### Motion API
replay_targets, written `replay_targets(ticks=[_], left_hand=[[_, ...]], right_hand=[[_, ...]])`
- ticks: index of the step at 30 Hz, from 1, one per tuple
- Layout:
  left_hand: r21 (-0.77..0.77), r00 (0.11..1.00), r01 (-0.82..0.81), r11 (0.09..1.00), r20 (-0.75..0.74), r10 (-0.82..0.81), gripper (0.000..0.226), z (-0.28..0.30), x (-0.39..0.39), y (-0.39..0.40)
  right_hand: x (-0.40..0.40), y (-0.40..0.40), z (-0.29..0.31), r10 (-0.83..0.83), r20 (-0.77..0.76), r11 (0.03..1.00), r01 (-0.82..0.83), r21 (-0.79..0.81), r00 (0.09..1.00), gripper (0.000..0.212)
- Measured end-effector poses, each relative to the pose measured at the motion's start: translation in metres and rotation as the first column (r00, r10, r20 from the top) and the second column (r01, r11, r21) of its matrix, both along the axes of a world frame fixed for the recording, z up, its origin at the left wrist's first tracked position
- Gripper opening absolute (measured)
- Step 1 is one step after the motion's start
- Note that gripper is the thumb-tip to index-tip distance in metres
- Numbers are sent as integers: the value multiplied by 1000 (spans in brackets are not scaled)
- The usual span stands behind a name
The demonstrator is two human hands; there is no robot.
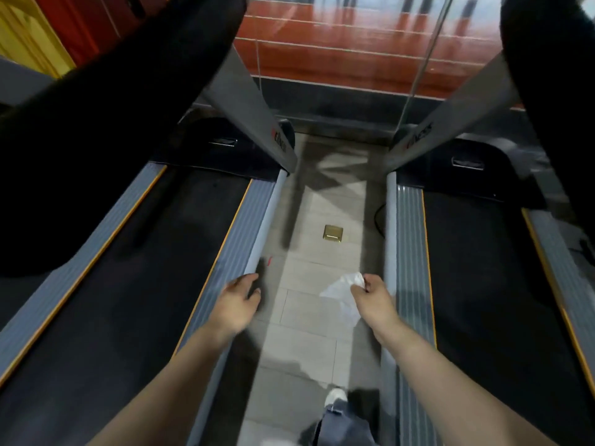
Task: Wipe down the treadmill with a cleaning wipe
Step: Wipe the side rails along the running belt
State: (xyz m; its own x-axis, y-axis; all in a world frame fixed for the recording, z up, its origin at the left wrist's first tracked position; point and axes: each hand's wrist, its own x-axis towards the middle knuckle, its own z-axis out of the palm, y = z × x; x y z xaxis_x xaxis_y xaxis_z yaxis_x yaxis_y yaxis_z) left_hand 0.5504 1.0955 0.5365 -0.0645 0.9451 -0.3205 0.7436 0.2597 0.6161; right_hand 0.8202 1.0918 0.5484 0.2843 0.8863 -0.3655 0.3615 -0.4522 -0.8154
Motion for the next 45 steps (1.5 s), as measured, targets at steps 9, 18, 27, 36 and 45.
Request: replay_targets(ticks=[9, 18, 27, 36, 45], left_hand=[[-92, 965, -228, 969, 114, 238, 43, 2, 51, 134], [-92, 986, -167, 982, -45, 164, 46, -5, 36, 288], [-104, 955, -294, 950, -75, 288, 53, -13, 23, 400], [-83, 801, -599, 797, -62, 595, 58, -46, 25, 467], [-89, 657, -754, 651, -59, 752, 50, -113, 33, 469]], right_hand=[[25, 190, -11, 196, 26, 978, -193, -80, 980, 4], [6, 360, -39, 312, -85, 931, -322, -170, 946, 12], [-24, 508, -51, 393, -97, 900, -404, -160, 914, 14], [-56, 638, -70, 872, 30, 487, -862, -140, 488, 21], [-102, 712, -150, 954, 206, 260, -942, -210, 217, 25]])
